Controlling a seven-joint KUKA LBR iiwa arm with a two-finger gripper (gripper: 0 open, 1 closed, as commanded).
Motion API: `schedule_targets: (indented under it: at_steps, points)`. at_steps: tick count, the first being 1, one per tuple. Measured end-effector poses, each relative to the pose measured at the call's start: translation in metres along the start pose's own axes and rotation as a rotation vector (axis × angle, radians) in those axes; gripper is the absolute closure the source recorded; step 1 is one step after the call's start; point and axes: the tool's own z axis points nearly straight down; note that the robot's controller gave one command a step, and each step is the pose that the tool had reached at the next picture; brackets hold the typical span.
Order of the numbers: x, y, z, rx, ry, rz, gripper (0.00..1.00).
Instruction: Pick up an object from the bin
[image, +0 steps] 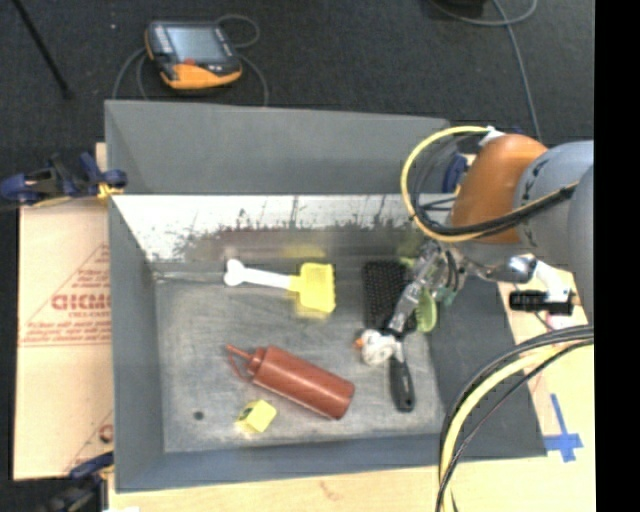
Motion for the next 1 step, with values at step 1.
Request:
schedule_targets:
  at_steps: [1]
  points:
    - [0.0006, 0.0, -0.0031, 0.001, 0.002, -0.001, 1.0]
